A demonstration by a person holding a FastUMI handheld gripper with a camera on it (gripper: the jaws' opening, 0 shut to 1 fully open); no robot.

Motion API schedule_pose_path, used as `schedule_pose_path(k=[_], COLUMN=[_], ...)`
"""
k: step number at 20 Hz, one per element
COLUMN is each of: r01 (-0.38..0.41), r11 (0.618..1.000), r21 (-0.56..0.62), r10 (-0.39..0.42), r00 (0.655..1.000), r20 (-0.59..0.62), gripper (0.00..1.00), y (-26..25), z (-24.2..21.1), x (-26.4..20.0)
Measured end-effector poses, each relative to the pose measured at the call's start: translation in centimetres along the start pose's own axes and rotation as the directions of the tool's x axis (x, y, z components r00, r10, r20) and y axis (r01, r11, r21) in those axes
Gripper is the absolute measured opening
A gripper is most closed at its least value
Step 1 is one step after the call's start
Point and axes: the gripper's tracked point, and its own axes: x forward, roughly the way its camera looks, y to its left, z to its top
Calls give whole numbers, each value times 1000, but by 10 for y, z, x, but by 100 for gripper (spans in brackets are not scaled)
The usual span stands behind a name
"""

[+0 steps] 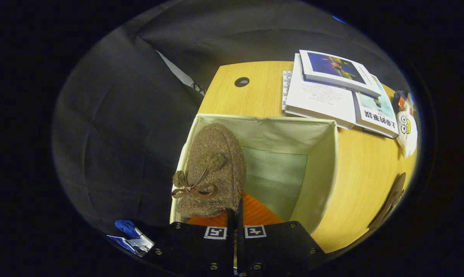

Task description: Open the storage box then place both shoes into the box .Put the left shoe in first, then the right shoe, with the right side of both shoes facing outward in a uniform manner.

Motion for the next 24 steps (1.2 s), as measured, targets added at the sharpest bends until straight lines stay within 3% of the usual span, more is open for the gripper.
schedule_pose_path(k=[3,5,8,16,24], r01=[-30,-55,-44,-133,-111], r11=[1000,998,993,984,987], r21=[-1,-43,-114,-115,-116], r10=[30,53,41,137,124], r00=[999,998,999,990,986], r20=[-14,-40,-27,24,113], gripper=[11,34,100,99,99], y=[7,9,-2,-33,-119], z=[-2,-8,-2,3,0], x=[6,7,-5,-62,-131])
